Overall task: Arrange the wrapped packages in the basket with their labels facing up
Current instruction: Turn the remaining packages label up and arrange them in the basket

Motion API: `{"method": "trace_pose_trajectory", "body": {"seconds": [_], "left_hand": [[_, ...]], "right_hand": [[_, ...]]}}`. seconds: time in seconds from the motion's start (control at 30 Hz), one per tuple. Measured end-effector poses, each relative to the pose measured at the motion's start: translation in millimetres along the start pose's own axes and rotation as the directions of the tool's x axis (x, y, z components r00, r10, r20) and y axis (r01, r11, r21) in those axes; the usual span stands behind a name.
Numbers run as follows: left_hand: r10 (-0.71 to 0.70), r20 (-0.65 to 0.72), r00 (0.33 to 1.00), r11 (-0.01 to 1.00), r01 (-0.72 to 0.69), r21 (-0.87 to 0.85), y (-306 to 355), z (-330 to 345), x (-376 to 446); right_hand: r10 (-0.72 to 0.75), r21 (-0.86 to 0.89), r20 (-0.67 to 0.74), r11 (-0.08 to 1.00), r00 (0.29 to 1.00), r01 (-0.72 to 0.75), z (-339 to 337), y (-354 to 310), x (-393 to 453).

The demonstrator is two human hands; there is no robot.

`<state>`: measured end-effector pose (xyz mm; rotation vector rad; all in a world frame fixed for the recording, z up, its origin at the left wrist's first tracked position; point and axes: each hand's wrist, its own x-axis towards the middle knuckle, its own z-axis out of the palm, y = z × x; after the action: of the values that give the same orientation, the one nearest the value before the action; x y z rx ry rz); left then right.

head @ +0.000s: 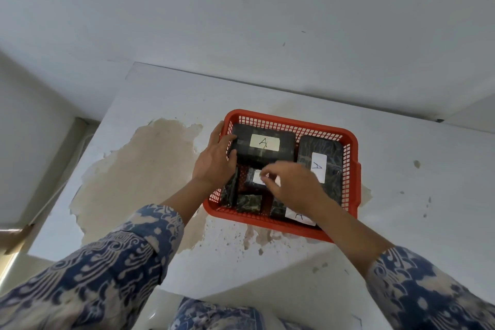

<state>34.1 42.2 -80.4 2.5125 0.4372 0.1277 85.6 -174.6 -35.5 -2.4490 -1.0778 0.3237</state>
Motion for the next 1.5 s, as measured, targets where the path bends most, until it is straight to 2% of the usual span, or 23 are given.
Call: {"method": "trace_pose_trajectory", "body": {"seconds": [0.1,0.27,0.4,0.5,0.67,0.77,0.8,0.87,0.97,1.03,1.1,1.17,1.27,1.37,1.5], "left_hand": [[0.006,-0.050,0.999,1.000,-0.006,-0.003,-4,3,-1],[0.025,-0.050,0.998,0.998,-0.028,-0.055,-6,5,-3],[0.047,-0.073,0.996,0.996,-0.052,-0.079,-10,8,-1],[0.033,-0.079,0.996,0.995,-0.041,-0.093,-10,10,-1],[0.013,-0.046,0.999,0.994,-0.018,-0.111,-7,7,-1],[-0.011,-0.002,1.000,0.991,0.011,-0.132,-4,4,1],[-0.029,0.031,0.999,0.988,0.033,-0.148,-1,2,1],[-0.073,0.078,0.994,0.979,0.087,-0.187,7,-6,0],[-0.028,0.040,0.999,0.971,0.036,-0.238,22,-30,-18],[0.089,0.159,0.983,0.910,-0.016,-0.414,32,-47,-41],[0.159,0.372,0.914,0.802,0.101,-0.589,43,-62,-64],[0.159,0.464,0.871,0.805,0.157,-0.572,51,-68,-79],[0.120,0.416,0.902,0.794,0.164,-0.585,57,-67,-88],[0.081,0.350,0.933,0.781,0.159,-0.604,57,-66,-89],[0.056,0.275,0.960,0.840,0.104,-0.532,53,-65,-91]], "right_hand": [[-0.035,-0.094,0.149,0.994,0.988,0.049,12,-18,-17],[0.084,-0.293,0.352,0.956,0.932,0.025,20,-41,-6],[0.134,-0.422,0.429,0.904,0.893,0.067,31,-52,13],[0.137,-0.408,0.447,0.911,0.884,0.065,38,-48,19],[0.104,-0.160,0.309,0.986,0.945,-0.056,28,-38,7],[0.220,0.137,0.221,0.957,0.950,-0.254,13,-32,-13],[0.282,0.284,0.184,0.902,0.942,-0.326,9,-31,-21],[0.404,0.579,0.123,0.712,0.906,-0.396,4,-32,-34],[0.521,0.876,0.130,0.338,0.844,-0.344,0,-41,-47],[0.557,0.943,0.133,0.183,0.820,-0.277,1,-51,-50],[0.589,0.975,0.128,0.071,0.798,-0.208,5,-61,-52],[0.614,0.983,0.146,-0.003,0.776,-0.183,11,-71,-53],[0.614,0.974,0.194,-0.030,0.765,-0.224,19,-79,-54],[0.603,0.957,0.200,0.048,0.772,-0.285,18,-84,-56],[0.555,0.946,0.191,0.116,0.810,-0.303,11,-88,-59]]}}
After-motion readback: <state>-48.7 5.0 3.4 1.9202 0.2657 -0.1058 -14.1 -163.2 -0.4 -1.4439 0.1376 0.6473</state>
